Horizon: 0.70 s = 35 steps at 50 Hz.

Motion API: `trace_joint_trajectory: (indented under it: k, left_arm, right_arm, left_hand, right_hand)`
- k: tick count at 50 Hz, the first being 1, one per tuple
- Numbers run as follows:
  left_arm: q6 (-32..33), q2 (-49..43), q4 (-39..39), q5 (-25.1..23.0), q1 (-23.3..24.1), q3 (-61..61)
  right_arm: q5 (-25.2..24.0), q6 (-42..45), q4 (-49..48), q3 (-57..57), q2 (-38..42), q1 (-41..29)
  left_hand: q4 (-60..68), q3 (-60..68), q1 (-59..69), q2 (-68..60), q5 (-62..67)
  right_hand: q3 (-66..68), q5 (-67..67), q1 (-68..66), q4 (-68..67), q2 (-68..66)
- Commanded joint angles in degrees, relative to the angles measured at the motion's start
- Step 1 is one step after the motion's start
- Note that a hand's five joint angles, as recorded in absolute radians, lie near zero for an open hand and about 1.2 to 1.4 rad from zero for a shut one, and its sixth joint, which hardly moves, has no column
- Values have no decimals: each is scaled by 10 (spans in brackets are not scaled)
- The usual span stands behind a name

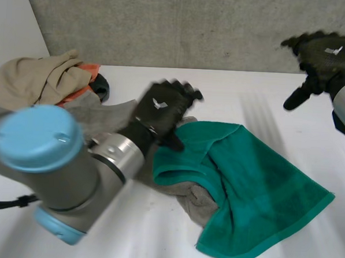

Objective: Fold the laundry.

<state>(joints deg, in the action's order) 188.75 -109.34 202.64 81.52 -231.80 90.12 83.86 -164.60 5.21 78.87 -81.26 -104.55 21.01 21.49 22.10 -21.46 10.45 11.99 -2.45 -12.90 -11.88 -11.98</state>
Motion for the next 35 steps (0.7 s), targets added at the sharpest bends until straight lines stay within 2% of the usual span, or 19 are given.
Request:
trace_joint_trajectory:
  k: [1, 5, 10, 17, 20, 25, 27, 29, 35]
  left_arm:
    - [4, 122, -1, 18, -83, 72]
    - [6, 137, -1, 14, -120, 112]
    - [28, 105, -1, 12, -170, 139]
    - [96, 32, -2, -28, -225, 146]
    - [110, 3, -1, -48, -232, 144]
    - [111, -21, 2, -62, -226, 140]
    - [111, -22, 2, -64, -222, 137]
    - [109, -22, 4, -64, -219, 131]
    - [112, -66, 4, -65, -194, 85]
  right_arm:
    - [-37, 94, 91, 4, 43, -15]
    - [-53, 98, 108, 8, 77, -70]
    - [-54, 101, 81, 7, 124, -112]
    - [-48, 105, -21, -20, 216, -167]
    - [-43, 105, -62, -49, 266, -186]
    - [-33, 110, -73, -107, 335, -196]
    - [-23, 116, -71, -134, 360, -197]
    - [-8, 122, -70, -150, 362, -197]
    - [-5, 113, -75, -109, 288, -190]
  left_hand:
    - [-10, -15, -21, 15, -5]
    - [-10, -15, -21, 15, -5]
    - [-12, -17, -23, 17, -6]
    - [-10, -15, -21, 15, -5]
    - [-10, -15, -21, 15, -5]
    - [-12, -17, -23, 17, -6]
    - [-20, -25, -31, 25, -15]
    - [-34, -39, -45, 38, -28]
    - [-66, -71, -77, 70, -60]
  right_hand:
    - [-20, 24, 29, 19, 20]
    - [-20, 24, 29, 19, 20]
    - [-20, 24, 29, 19, 20]
    - [-20, 24, 29, 19, 20]
    - [-20, 24, 29, 19, 20]
    - [-13, 17, 22, 11, 12]
    - [239, -234, -230, -240, -239]
    - [678, -673, -669, -679, -678]
    - [680, -676, -671, -681, -680]
